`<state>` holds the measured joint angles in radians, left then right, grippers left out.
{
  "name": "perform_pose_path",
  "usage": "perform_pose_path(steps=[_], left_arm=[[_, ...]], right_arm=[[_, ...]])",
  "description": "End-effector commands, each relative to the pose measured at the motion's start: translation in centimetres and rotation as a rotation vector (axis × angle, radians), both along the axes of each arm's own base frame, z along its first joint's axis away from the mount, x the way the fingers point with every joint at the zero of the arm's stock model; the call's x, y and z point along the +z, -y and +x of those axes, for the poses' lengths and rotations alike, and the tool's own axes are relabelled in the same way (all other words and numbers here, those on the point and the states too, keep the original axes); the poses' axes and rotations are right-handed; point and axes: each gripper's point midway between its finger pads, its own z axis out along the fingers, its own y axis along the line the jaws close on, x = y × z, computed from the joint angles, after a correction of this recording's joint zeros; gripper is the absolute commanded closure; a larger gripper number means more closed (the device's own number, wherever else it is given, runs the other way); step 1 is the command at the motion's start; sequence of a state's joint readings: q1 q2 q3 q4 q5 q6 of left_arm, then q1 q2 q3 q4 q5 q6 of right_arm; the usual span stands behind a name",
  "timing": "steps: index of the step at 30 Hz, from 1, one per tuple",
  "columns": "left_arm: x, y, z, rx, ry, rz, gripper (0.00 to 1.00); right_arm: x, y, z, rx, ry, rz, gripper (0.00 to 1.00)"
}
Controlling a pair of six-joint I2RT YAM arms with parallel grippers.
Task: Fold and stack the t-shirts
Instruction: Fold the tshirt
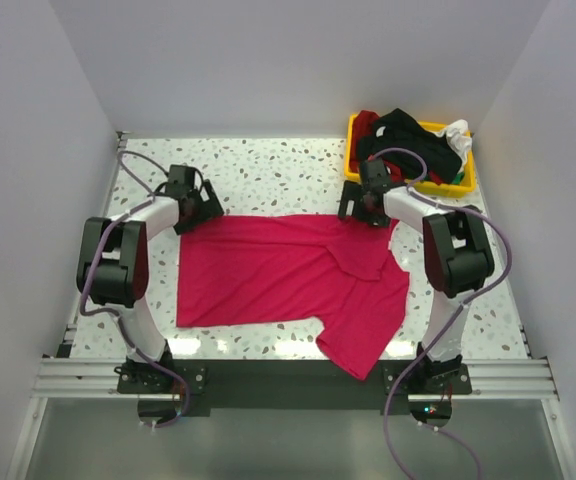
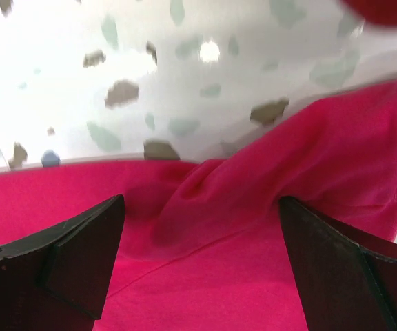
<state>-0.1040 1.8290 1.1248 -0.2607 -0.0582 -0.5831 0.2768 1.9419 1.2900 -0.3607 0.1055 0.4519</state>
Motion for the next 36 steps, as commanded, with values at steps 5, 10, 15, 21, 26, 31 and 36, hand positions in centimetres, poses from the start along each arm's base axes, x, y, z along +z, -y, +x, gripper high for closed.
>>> perform_pose_path(steps=[5, 10, 15, 21, 26, 31, 36], left_arm=[[-1.0, -2.0, 2.6, 0.068, 0.001, 0.025, 0.00], [-0.4, -1.7, 4.7, 0.060, 0.021, 0.018, 0.00], [4.6, -2.1, 5.5, 0.069, 0.098, 0.035, 0.00], [8.1, -5.0, -1.9, 0.239, 0.063, 0.104, 0.00], [6.4, -5.6, -11.4, 0.317, -0.050, 0.087, 0.00], [2.6, -4.8, -20.1, 0.365, -0.173, 0.020, 0.04], [0.8, -2.9, -23.2, 0.336, -0.168, -0.067, 0.13]], right_arm=[[-0.1, 0.0, 4.7, -0.125, 0.088, -0.001, 0.03], [1.8, 0.7, 6.0, -0.140, 0.143, -0.037, 0.02], [6.5, -0.3, 5.1, -0.064, 0.199, 0.021, 0.01], [11.5, -1.4, -0.2, 0.008, 0.256, 0.029, 0.02], [11.0, -2.8, -5.9, 0.063, 0.230, -0.023, 0.01], [9.9, -3.0, -10.0, 0.075, 0.203, 0.045, 0.01], [9.2, -2.2, -11.3, 0.067, 0.194, 0.035, 0.01]])
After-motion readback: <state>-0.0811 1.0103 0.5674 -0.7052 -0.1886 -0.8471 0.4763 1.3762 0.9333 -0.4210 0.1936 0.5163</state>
